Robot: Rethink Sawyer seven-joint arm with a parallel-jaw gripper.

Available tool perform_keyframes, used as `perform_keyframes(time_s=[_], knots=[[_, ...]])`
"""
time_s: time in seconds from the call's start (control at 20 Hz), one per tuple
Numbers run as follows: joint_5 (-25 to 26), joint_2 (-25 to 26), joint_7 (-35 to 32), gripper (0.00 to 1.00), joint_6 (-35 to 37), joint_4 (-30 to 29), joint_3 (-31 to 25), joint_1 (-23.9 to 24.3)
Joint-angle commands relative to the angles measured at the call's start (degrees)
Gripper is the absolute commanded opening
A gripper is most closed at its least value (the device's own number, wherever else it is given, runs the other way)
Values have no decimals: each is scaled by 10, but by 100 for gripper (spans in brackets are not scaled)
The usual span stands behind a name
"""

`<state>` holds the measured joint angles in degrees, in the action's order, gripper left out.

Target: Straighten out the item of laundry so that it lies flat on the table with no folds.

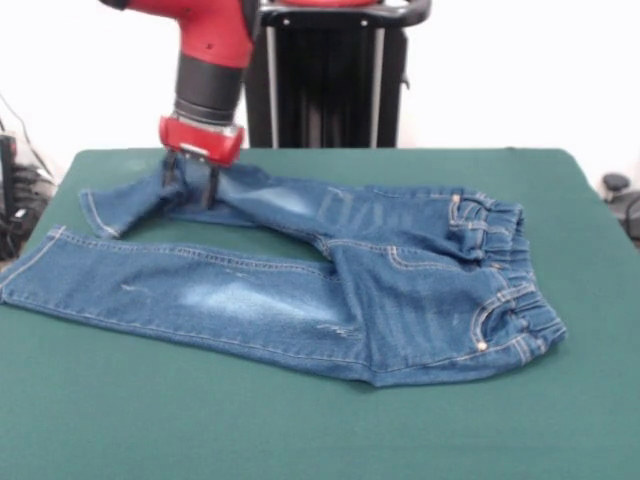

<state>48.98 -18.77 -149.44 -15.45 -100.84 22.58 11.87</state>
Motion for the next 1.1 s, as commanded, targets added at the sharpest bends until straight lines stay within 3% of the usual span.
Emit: perform_keyframes(time_s=[0.05, 0.2, 0.45, 0.7, 0.95, 1.1], knots=[[-200, 123, 116, 100, -218, 29, 168, -51], [-181, 117, 102, 100, -204, 35, 154, -46], [-107, 91, 61, 100, -155, 47, 127, -36], [-98, 93, 57, 100, -142, 55, 137, -43], [-25, 57, 21, 100, -109, 54, 104, -28], [63, 12, -31, 100, -71, 52, 51, -9]])
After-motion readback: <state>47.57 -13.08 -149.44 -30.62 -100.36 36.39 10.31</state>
